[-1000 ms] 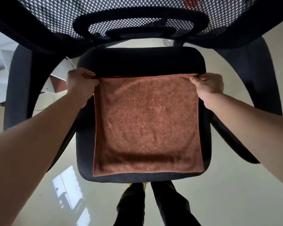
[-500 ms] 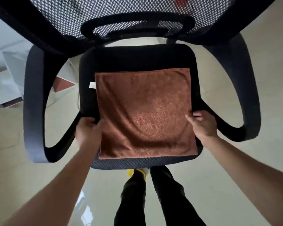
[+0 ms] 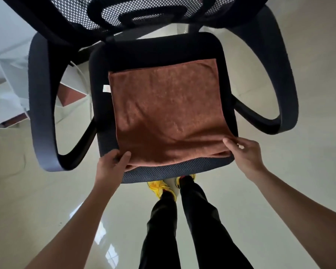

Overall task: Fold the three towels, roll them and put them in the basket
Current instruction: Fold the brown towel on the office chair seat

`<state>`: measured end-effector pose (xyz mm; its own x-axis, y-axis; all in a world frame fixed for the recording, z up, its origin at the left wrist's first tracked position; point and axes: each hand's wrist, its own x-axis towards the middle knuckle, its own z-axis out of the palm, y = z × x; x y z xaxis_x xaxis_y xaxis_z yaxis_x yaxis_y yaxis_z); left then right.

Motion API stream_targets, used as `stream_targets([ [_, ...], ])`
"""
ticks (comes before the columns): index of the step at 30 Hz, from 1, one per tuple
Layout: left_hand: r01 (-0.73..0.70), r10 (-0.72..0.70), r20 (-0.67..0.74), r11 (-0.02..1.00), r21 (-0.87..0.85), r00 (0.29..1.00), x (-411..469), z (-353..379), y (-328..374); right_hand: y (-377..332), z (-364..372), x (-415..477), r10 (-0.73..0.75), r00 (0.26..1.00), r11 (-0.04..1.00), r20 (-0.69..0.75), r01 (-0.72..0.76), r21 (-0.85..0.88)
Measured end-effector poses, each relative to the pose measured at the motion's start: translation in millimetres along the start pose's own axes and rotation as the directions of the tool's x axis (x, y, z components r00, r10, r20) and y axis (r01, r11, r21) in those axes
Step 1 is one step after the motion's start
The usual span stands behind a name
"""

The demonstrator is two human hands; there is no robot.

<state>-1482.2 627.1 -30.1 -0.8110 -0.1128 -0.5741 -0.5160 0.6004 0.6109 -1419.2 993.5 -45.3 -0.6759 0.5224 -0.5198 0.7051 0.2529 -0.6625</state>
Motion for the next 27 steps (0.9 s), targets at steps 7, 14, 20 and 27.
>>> stream_targets([
  [7, 0.239, -0.217, 0.148, 0.959, -0.151, 0.965, 3, -3, -21, 9, -9, -4, 0.013, 0.995, 0.970, 0.094, 0.010, -0.243],
  [14, 0.246, -0.237, 0.287, 0.969, 0.008, 0.928, -27, 3, -49, 39, -14, -22, 0.148, 0.968, 0.967, 0.203, -0.099, -0.235],
  [20, 0.327, -0.328, 0.087, 0.945, 0.028, 0.941, -23, 10, -60, 49, -11, -23, 0.204, 0.972, 0.975, 0.120, -0.190, -0.114],
  [27, 0.656, -0.645, 0.217, 0.582, -0.480, 0.732, -31, 29, -67, 47, -1, -26, 0.587, 0.759, 0.728, 0.282, -0.647, 0.227],
])
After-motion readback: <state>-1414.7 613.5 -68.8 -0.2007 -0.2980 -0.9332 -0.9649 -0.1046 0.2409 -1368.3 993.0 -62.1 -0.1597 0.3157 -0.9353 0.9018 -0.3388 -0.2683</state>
